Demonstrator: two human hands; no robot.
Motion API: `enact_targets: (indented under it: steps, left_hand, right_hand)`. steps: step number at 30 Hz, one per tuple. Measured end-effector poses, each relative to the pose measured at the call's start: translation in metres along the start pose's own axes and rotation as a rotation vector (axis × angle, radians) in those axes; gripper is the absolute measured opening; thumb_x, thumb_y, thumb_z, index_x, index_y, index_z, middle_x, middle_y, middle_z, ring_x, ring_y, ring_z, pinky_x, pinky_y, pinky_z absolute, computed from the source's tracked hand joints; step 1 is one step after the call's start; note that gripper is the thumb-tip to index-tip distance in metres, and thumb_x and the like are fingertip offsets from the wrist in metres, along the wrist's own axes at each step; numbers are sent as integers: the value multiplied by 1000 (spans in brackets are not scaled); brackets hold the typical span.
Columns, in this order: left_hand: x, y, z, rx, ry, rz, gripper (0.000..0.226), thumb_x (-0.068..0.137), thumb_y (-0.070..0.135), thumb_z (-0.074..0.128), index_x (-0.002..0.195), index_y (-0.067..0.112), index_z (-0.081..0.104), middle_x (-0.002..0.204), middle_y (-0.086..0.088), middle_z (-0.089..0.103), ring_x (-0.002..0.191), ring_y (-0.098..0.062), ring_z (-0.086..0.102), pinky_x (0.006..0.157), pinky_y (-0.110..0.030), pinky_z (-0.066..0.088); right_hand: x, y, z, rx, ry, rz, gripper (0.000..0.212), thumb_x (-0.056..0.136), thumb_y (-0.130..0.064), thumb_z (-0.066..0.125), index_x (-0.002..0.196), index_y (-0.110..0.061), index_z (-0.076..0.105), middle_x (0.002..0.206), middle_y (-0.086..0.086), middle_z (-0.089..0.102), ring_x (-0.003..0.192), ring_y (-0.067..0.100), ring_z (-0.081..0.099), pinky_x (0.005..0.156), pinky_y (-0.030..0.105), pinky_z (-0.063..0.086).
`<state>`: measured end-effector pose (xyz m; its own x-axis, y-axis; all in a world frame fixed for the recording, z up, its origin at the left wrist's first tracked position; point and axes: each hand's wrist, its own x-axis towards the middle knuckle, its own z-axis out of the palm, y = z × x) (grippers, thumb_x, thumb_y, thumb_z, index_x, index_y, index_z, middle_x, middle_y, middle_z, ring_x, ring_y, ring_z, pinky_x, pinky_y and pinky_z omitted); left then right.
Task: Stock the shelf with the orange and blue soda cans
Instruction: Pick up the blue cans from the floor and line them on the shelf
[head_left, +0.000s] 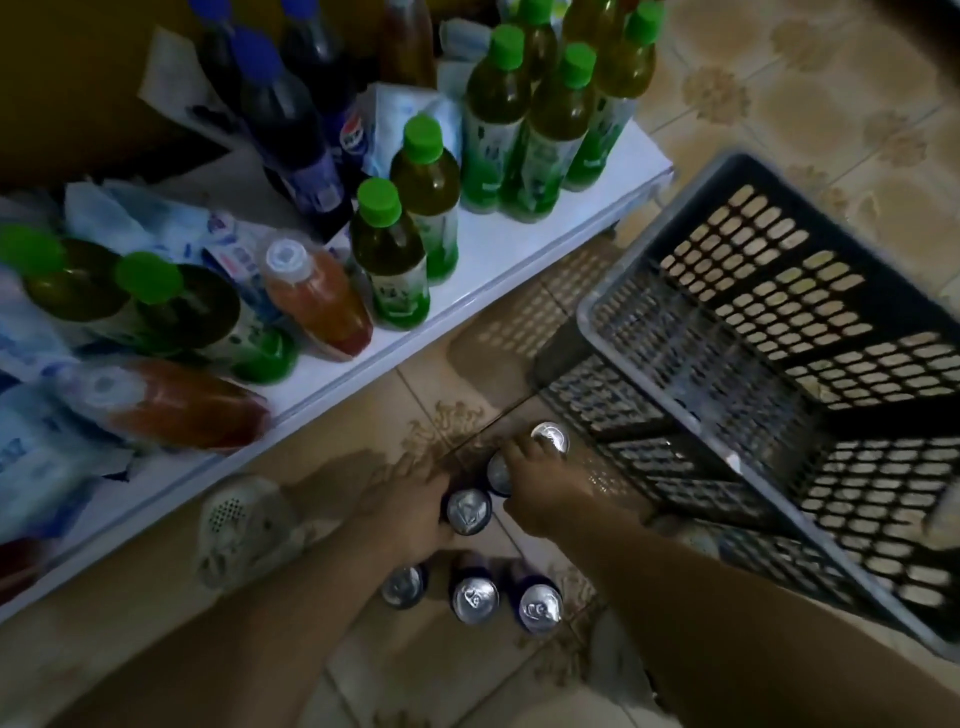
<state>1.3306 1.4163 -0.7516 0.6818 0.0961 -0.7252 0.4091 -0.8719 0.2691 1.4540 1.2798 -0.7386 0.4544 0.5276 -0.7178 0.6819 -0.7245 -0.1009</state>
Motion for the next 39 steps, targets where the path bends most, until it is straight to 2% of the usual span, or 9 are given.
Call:
enact_targets:
  steps: [4,8,13,17,24,28,31,35,39]
  left_hand:
    - [27,-8,14,-54,-14,0,69,87,52,52,146,23,31,155,-5,25,143,-28,19,114,-47,22]
    - [28,-7,8,-94,-19,-3,68,89,49,53,146,21,30,155,-5,25,144,-27,17,115,-47,21]
    - [2,1,-21,-114,25,29,77,87,49,56,150,20,22,158,-4,21,145,-25,17,115,-46,23]
    - [-43,14,-58,-212,159,57,71,82,44,65,141,21,35,148,-2,37,134,-22,34,107,-37,35]
    - [-163,29,-141,-452,367,234,55,70,29,73,122,35,54,120,12,58,113,-9,55,93,-31,48]
    - [-247,31,-188,-526,483,322,66,75,23,78,128,41,45,125,20,54,113,4,51,94,-19,46]
    - [-309,21,-216,-591,572,329,63,77,14,78,118,45,41,113,20,58,97,14,55,78,-9,46]
    - [-394,3,-240,-668,753,296,65,70,29,82,115,52,42,118,21,58,106,2,57,90,-28,50]
    - [-472,-21,-256,-674,883,267,57,65,44,80,107,56,44,113,24,60,104,2,60,91,-29,50]
  right_hand:
    - [30,4,20,-232,-68,-26,77,95,-32,50,155,-19,3,161,8,11,148,33,-5,115,57,0]
    - [36,6,23,-219,53,-89,61,97,-29,45,152,-22,20,158,3,24,148,32,-5,112,59,-11]
    - [1,3,-2,-61,204,-169,64,90,-38,54,147,-20,30,150,5,37,142,25,25,116,43,12]
    - [-57,-8,-50,181,303,-218,73,82,-49,57,143,-18,34,135,7,43,113,33,54,88,39,49]
    - [-180,-59,-158,261,535,-393,86,68,-68,38,135,-15,44,118,6,49,101,25,53,82,33,45]
    - [-248,-102,-222,188,654,-483,88,69,-68,35,139,-15,41,117,6,47,100,25,51,78,33,40]
    - [-295,-140,-266,153,749,-540,90,68,-70,31,139,-16,43,119,5,49,101,24,51,78,30,38]
    - [-355,-194,-311,156,869,-634,89,65,-69,30,137,-18,46,125,3,51,110,22,52,86,31,41]
    - [-398,-254,-342,193,903,-743,85,65,-67,31,134,-21,47,125,1,52,110,20,52,87,30,42]
